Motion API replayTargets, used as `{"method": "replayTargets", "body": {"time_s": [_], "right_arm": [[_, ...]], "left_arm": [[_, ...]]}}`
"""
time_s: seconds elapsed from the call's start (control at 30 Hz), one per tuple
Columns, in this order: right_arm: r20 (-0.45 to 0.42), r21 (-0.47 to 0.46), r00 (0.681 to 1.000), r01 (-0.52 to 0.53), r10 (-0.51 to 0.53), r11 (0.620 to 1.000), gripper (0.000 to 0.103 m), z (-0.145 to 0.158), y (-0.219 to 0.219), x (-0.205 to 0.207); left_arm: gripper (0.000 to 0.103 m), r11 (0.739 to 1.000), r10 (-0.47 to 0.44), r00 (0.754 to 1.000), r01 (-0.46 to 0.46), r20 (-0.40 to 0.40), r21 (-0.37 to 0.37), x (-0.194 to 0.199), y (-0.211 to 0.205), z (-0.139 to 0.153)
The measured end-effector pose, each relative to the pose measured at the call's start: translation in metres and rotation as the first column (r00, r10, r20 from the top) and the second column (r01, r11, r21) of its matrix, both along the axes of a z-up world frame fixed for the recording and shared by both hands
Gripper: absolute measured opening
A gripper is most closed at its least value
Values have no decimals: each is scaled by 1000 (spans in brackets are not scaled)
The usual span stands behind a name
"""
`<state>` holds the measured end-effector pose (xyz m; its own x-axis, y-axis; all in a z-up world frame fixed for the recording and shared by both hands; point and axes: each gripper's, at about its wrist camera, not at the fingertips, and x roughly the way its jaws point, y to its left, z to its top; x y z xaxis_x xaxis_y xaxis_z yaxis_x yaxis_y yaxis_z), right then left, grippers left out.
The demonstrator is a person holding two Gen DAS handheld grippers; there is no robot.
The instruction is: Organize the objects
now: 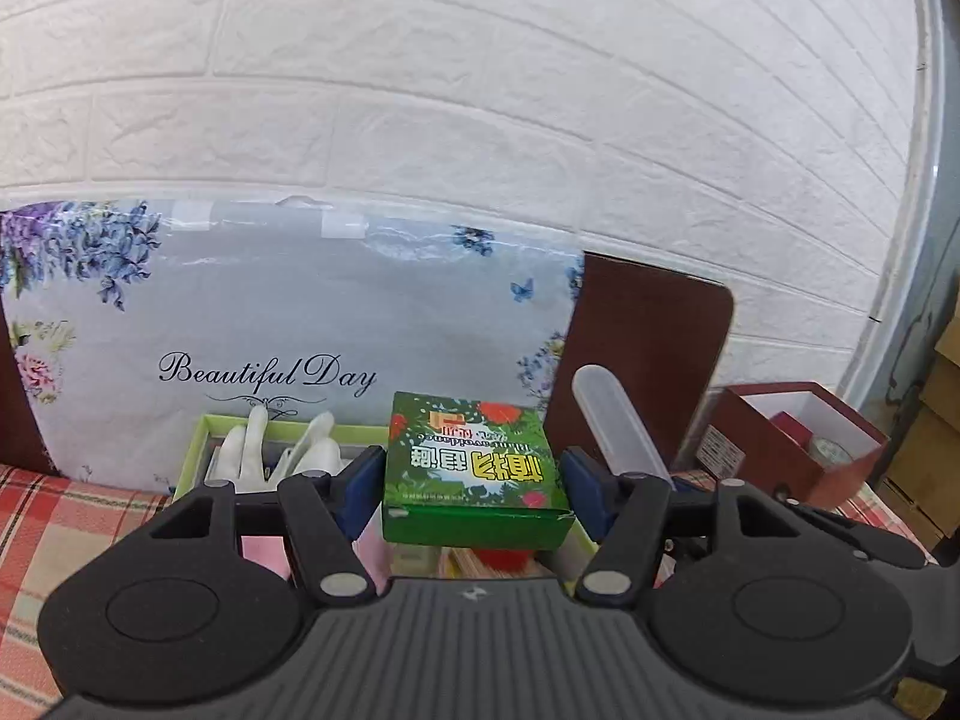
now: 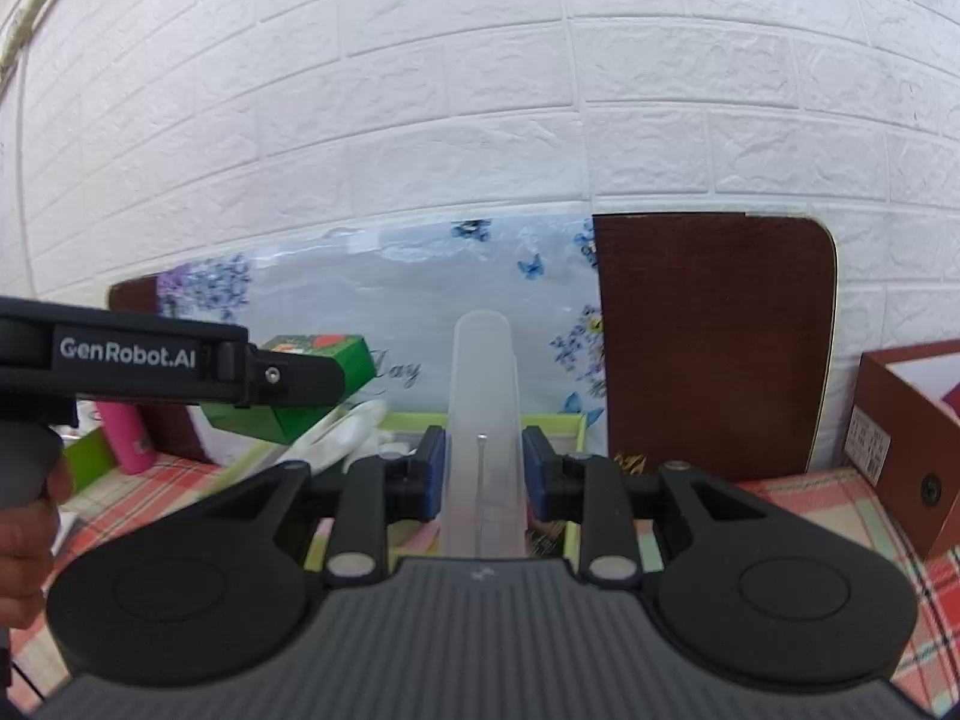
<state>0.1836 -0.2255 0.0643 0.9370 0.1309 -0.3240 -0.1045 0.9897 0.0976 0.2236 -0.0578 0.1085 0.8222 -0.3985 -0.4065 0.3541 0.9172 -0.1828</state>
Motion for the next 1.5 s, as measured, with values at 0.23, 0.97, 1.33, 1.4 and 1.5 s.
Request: {"method": "replayTargets", "body": {"time_s": [0.23,0.97,1.33,1.4,1.5], "right_arm": [[-62,-37,998,16,-18,999,27,-36,7,59],[-16,-45,1000,21,-22,999,103,-24,0,-10],[-98,-48,995,21,-26,999,103,-23,8,-93],[-112,-48,993,21,-27,999,103,-26,12,-104],[-129,-41,991,19,-24,999,103,-29,15,-116]], "left_arm": [[61,1000,19,999,-19,-39,0,54,-7,-30],[95,988,143,988,-140,-53,61,-8,18,-28],[97,958,257,959,-237,-118,161,-95,31,-38],[97,958,257,958,-236,-128,162,-105,34,-42],[97,954,267,953,-240,-143,179,-119,36,-47]]}}
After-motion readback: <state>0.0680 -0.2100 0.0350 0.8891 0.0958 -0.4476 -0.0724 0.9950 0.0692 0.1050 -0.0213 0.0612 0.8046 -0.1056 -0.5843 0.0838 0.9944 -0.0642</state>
